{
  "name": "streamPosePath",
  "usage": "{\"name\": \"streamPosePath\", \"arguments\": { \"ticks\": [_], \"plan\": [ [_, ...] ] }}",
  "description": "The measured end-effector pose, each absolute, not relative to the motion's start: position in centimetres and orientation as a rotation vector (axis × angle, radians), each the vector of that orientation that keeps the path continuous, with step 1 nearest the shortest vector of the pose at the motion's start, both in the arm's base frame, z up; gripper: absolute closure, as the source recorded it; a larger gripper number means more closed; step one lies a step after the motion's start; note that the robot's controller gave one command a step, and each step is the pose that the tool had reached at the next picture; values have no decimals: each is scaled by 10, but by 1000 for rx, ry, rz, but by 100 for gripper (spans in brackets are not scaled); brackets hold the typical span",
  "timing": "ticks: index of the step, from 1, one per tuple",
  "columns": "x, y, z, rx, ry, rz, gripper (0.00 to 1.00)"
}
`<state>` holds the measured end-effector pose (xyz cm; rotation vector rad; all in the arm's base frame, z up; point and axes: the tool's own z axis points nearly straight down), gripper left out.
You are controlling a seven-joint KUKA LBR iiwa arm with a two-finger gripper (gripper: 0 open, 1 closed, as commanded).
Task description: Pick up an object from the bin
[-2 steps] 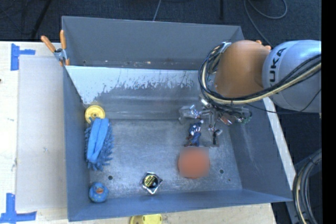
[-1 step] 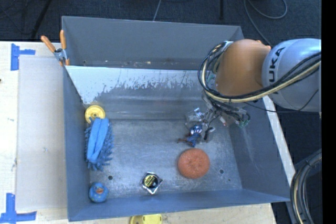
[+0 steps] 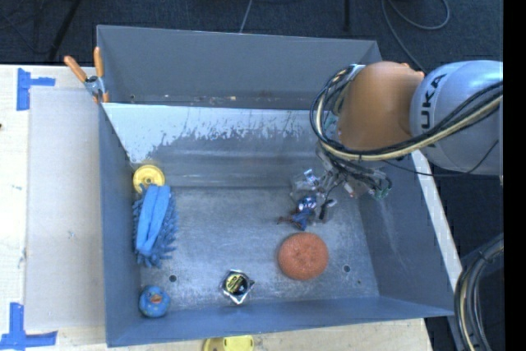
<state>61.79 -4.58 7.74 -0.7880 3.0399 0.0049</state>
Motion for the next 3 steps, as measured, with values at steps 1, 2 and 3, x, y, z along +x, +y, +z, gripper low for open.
{"name": "streamPosePath", "arguments": {
  "ticks": [1, 2, 3],
  "plan": [
    [617, -46, 81, -789, 3043, 7, 100],
    [615, -45, 101, -790, 3049, 9, 100],
    [618, -45, 118, -788, 3040, 3, 100]
  ]
}}
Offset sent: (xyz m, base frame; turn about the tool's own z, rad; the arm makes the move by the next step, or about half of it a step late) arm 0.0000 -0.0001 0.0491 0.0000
